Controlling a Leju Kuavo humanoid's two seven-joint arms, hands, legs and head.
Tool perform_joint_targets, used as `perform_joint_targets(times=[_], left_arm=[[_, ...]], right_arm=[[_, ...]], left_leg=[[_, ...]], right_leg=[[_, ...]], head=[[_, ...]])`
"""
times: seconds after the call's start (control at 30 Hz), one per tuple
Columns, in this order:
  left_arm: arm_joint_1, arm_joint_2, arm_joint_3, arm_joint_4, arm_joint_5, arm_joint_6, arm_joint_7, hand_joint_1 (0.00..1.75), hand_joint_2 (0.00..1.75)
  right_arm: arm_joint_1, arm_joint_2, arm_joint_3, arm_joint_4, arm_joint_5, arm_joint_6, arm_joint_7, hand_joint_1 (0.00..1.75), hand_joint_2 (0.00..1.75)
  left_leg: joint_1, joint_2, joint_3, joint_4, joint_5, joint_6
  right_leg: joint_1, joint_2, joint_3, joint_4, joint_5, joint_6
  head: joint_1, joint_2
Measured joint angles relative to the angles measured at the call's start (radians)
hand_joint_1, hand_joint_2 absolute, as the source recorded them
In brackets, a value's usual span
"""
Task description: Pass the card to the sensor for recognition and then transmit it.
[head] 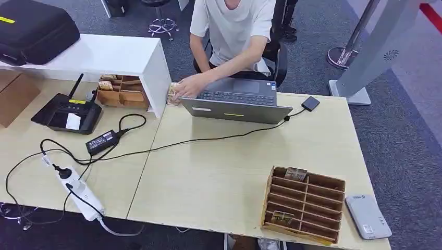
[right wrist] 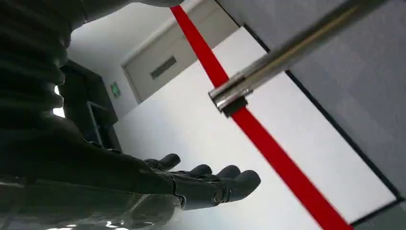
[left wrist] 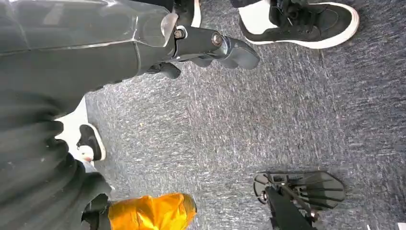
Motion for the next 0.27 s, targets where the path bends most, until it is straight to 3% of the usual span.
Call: perform_joint_targets(times=[0.27], left_arm=[[0.010, 0.004, 0.000, 0.000, -0.002, -0.003, -0.002, 0.00, 1.75]], right_arm=[[0.254, 0.035, -0.105, 0.006, -0.093, -0.031, 0.022, 0.00, 1.75]], left_leg=[[0.001, -0.004, 0.000, -0.001, 0.000, 0.000]], right_leg=[[0.002, -0.004, 0.001, -0.001, -0.001, 0.001]], head=[[0.000, 0.000]])
